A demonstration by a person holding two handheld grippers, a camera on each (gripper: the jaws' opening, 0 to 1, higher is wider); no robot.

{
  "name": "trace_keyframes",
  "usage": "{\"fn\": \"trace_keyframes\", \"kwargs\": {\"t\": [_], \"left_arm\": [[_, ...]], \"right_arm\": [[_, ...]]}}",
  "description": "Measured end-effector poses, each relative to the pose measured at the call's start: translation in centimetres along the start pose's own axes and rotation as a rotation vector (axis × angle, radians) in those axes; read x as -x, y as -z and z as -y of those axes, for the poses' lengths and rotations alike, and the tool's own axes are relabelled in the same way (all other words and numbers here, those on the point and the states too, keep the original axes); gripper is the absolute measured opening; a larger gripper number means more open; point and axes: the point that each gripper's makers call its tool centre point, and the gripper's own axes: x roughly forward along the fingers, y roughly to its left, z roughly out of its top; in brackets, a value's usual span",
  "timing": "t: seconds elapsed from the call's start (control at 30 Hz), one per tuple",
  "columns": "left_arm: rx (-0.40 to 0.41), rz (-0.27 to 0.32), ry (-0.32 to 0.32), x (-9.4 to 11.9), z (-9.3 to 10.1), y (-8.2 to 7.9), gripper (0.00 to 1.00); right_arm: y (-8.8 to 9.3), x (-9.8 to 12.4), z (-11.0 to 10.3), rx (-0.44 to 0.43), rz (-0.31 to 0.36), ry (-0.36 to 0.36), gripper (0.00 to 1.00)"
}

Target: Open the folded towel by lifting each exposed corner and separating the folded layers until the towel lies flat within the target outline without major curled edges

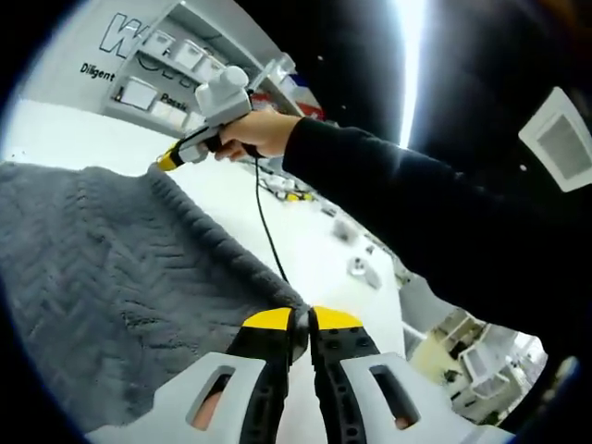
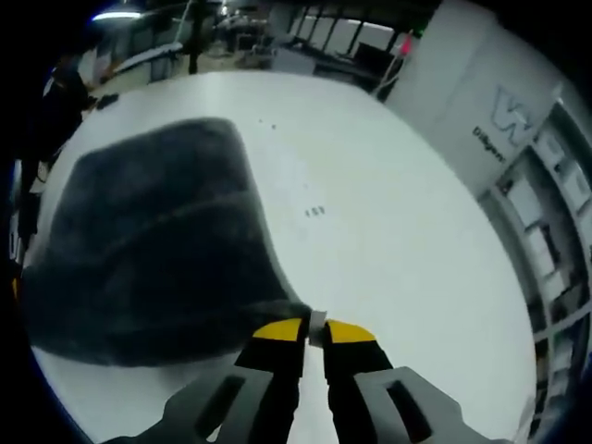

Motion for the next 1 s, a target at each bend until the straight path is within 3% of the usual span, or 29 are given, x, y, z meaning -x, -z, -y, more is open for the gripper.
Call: {"fn": "trace_keyframes", "kwargs": {"t": [0.13,0.33,0.57,0.8,1.0], "left_arm": [[-0.012,0.006,-0.007,-0.1,0.0,-0.2,0.05],[-0.019,-0.005,-0.017,-0.6,-0.4,0.5,0.05],[-0.021,-0.022,-0.021,-0.8,-0.7,1.2,0.05],[-0.107,-0.042,-0.055,-1.1,-0.9,1.9,0.05],[-0.107,-0.062,-0.057,-1.5,-1.5,2.7,0.05]], "right_arm": [[-0.1,0.0,0.3,0.009,-0.003,0.006,0.04],[1.4,-1.0,0.2,0.021,-0.046,0.023,0.04],[2.2,-1.4,-0.1,0.018,-0.051,0.029,0.04],[3.1,-2.0,-0.5,0.01,-0.063,0.034,0.03],[3.5,-2.1,-1.2,-0.005,-0.061,0.035,0.02]]}}
